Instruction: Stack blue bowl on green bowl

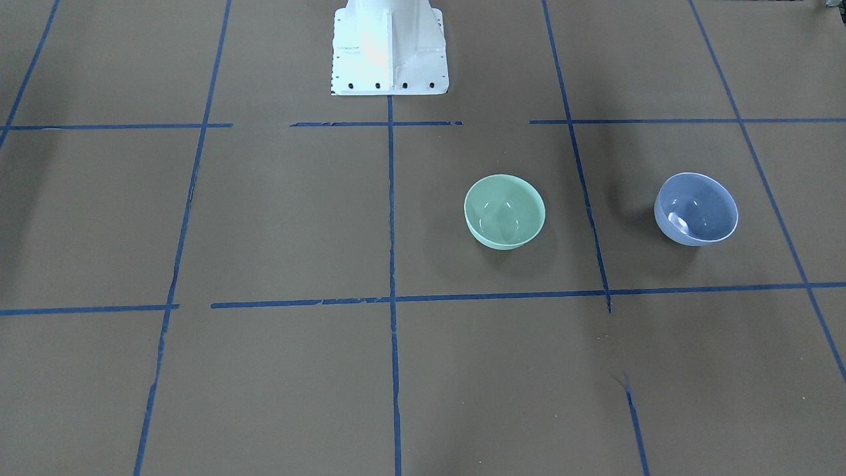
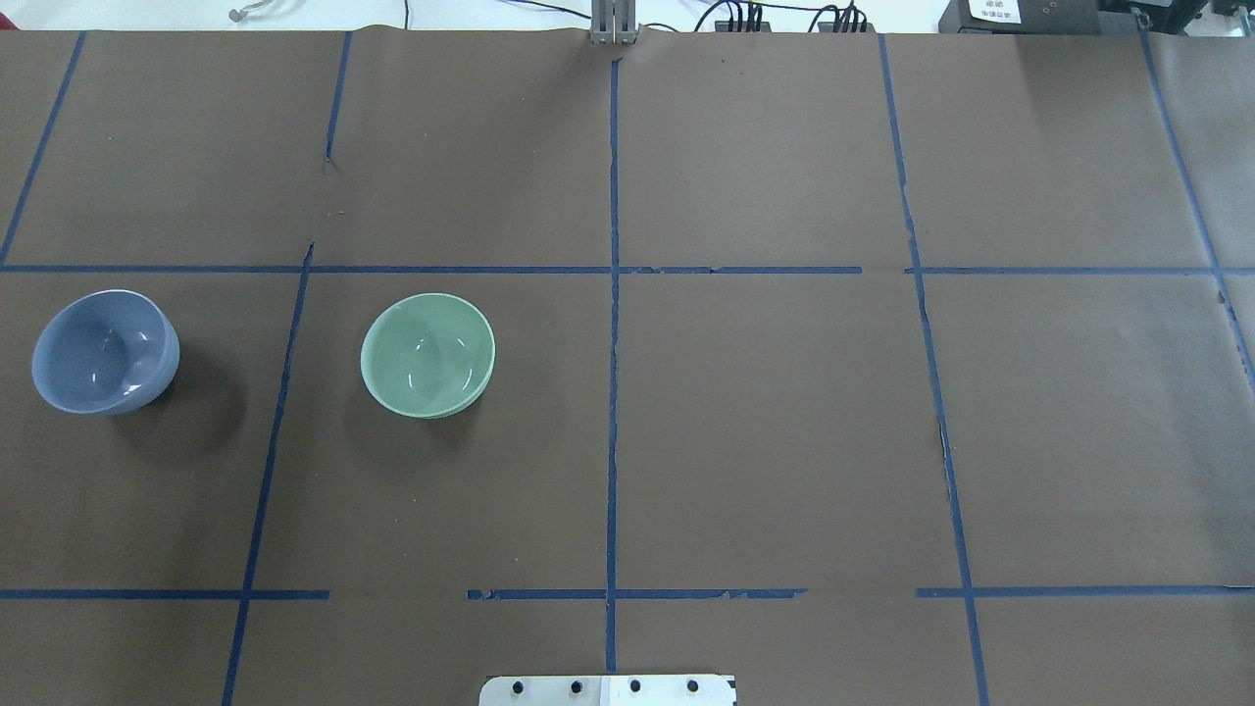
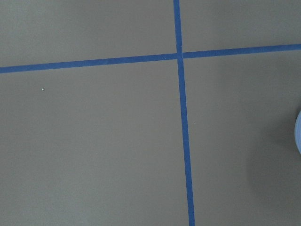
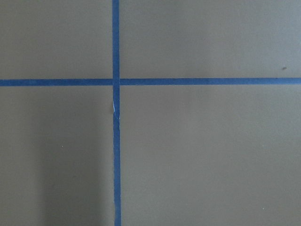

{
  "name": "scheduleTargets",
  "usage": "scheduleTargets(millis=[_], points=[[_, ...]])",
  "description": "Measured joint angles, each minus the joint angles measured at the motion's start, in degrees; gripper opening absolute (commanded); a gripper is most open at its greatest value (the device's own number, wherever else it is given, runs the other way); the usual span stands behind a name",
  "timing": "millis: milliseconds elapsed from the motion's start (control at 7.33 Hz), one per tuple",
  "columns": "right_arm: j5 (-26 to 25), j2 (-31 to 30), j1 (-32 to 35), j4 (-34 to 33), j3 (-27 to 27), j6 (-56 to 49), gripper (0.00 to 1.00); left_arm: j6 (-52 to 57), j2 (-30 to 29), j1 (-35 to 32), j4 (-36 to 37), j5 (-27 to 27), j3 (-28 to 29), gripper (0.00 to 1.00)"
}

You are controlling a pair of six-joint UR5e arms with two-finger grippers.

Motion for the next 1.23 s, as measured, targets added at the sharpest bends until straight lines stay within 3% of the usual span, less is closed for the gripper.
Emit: scheduleTargets(millis=[409,818,1227], points=[[-0.03,0.00,0.00,-0.04,0.00,0.00,1.00,-14.37,-1.72,3.81,-4.98,0.81,-3.31,1.00],[-0.03,0.00,0.00,-0.06,0.00,0.00,1.00,-40.60,3.79,15.97,-29.92,4.95,-1.00,1.00],[-0.03,0.00,0.00,-0.07,0.00,0.00,1.00,-50.71,4.17,24.85,-37.21,7.52,0.78,1.00]])
